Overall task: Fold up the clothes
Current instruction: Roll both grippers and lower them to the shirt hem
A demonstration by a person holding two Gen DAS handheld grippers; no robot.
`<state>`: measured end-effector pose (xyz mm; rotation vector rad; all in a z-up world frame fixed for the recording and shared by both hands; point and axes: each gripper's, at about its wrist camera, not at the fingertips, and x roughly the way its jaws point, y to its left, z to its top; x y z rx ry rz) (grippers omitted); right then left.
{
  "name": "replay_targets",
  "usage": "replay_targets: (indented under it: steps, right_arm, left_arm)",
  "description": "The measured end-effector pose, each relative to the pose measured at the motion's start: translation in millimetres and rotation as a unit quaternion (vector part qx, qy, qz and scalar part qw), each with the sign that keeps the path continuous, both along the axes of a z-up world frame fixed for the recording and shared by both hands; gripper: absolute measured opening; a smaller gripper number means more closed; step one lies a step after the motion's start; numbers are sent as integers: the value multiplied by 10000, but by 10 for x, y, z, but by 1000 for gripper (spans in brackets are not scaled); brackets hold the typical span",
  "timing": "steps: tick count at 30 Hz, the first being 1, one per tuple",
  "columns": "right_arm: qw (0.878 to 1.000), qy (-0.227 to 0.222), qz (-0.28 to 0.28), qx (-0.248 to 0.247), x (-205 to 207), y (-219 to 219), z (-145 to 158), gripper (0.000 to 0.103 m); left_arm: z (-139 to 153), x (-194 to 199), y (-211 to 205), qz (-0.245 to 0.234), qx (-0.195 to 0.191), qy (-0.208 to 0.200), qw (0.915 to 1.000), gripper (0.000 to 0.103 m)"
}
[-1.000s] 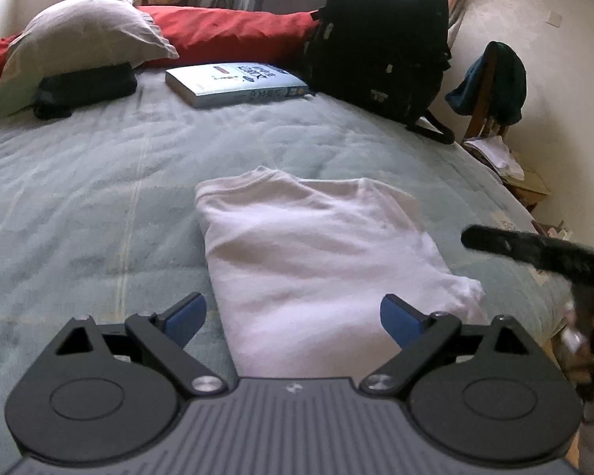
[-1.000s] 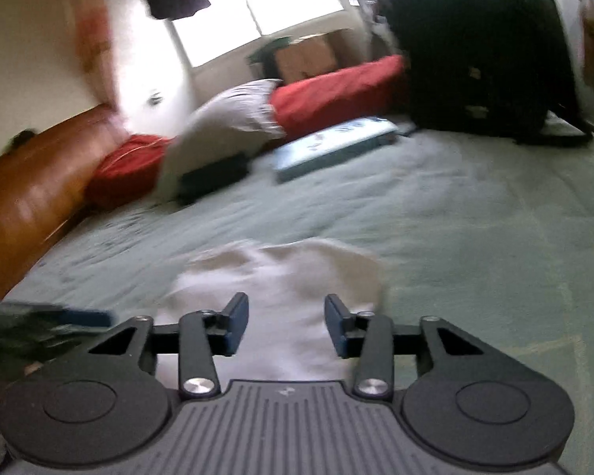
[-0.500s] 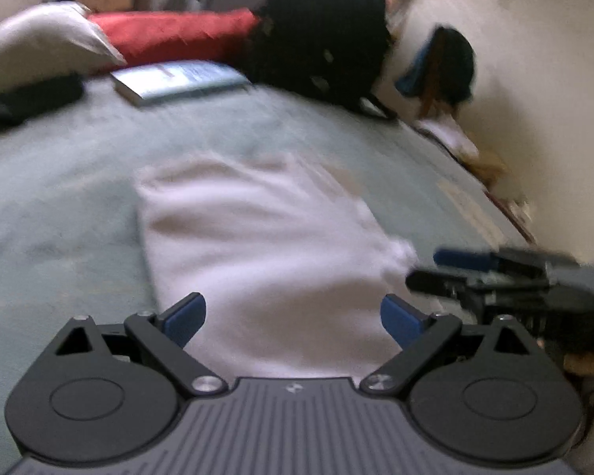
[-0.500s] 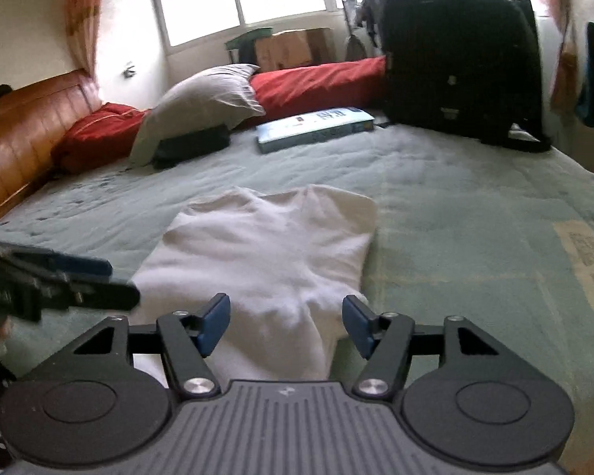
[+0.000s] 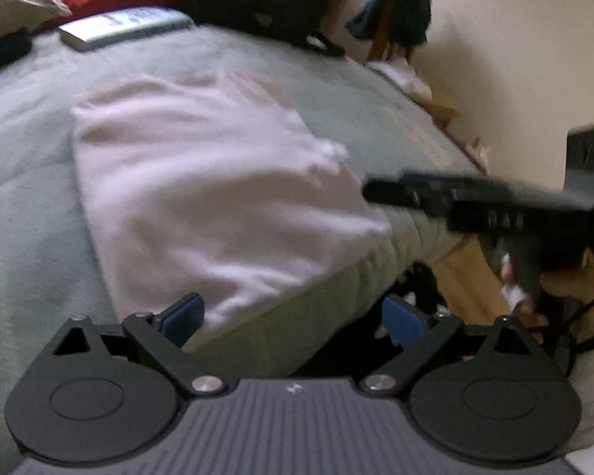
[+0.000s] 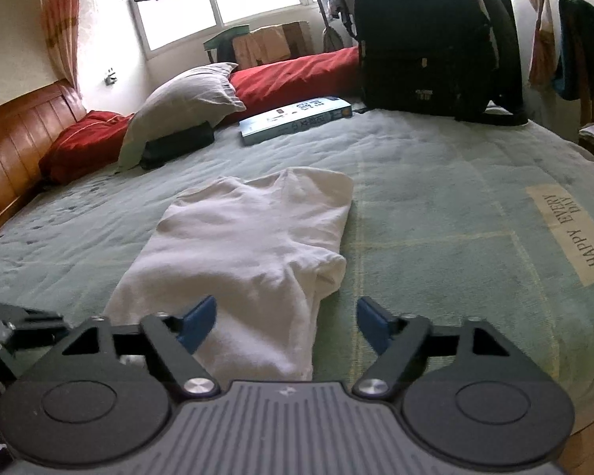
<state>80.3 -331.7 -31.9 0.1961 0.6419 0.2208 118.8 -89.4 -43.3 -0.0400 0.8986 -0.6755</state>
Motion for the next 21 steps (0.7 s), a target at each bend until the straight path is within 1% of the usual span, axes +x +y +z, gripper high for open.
replay_targets:
  steps: [3,5,8,10,11,14,15,16,20,21]
  right_arm:
    - [9998,-23,99,144,76,-10,54,86]
    - [9994,-134,256,180,161,34,115,86]
    - [9976,-247,571,310,331,151,186,87]
    - [9956,-228,787,452,471,245,171,89]
    - [9944,-145,889,555,555,286,122,90]
    - [9909,389,915,902,776,326,-142,91]
    - [9895,494,890,1029,817,312,-222,91]
    - [9881,476,889,1165,814,278,-256,92]
    - [9831,526,856,1533,779,89,-148,94]
    - [9824,532,828,1585,777,31,-113,97]
  left_arm:
    - [159,75,194,355,-190,-228,9989,96]
    - [215,155,281,611,-226,-305,9974,96]
    - [221,283,391,972,-200,-275,9947,96]
    - [209,364,455,1174,-200,-218,9926,96]
    - [193,397,475,1222,-235,-160,9921,96]
    - [136,490,510,1301,-295,-37,9911,96]
    - [121,513,515,1307,-310,-4,9909,96]
    - [108,530,522,1301,-329,28,9909,96]
    - [58,673,551,1241,-478,146,9910,96]
    - [46,716,558,1250,-528,174,9906,96]
